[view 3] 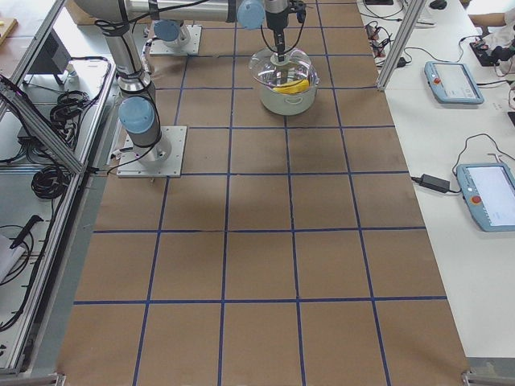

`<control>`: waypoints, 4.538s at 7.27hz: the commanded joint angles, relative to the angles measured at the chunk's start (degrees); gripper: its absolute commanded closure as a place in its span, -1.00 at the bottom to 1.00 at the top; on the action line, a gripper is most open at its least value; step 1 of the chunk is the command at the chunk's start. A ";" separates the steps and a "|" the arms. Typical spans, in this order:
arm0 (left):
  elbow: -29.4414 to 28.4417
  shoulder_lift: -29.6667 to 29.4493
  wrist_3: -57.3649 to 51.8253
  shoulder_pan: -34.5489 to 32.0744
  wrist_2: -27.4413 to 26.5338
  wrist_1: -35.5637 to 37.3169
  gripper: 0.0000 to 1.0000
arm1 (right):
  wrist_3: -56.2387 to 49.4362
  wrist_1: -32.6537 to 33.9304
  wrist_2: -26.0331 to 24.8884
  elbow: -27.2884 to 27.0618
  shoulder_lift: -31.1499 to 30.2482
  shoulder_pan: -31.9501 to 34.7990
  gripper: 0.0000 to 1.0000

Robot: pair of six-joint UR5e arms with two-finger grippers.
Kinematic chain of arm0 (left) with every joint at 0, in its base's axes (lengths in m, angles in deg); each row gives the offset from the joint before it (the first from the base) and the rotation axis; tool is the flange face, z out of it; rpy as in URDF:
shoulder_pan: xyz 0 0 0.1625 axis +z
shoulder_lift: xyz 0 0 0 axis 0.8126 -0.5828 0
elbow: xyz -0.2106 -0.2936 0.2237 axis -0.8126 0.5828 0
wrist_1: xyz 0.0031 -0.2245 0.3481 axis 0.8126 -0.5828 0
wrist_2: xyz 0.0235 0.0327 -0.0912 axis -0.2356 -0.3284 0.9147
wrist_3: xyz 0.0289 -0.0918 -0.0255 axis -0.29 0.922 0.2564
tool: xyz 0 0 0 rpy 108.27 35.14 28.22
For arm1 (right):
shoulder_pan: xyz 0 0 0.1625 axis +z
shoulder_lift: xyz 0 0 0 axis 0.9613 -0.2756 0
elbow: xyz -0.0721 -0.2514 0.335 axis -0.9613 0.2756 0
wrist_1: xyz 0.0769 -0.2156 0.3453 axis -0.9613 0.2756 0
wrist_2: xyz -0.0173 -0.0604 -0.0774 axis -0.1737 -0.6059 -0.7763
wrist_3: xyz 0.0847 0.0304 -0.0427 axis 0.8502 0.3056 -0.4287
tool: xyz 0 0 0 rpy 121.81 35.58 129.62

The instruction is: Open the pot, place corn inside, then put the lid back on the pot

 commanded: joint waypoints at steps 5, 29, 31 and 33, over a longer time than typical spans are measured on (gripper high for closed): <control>-1.15 0.28 -4.15 2.80 -0.76 -0.26 -1.00 | 5.79 5.08 -0.08 2.36 8.10 3.80 0.08; -5.02 -2.09 1.83 -1.86 0.30 -5.53 -1.00 | 5.97 7.81 -1.75 2.01 10.83 5.48 0.07; -4.76 -2.00 1.83 -1.77 0.30 -5.44 -1.00 | 6.06 7.64 -1.67 2.01 10.83 5.56 0.00; -4.75 -2.00 1.74 -1.68 0.30 -5.44 -1.00 | 6.06 7.37 -1.67 2.27 10.83 5.48 -0.49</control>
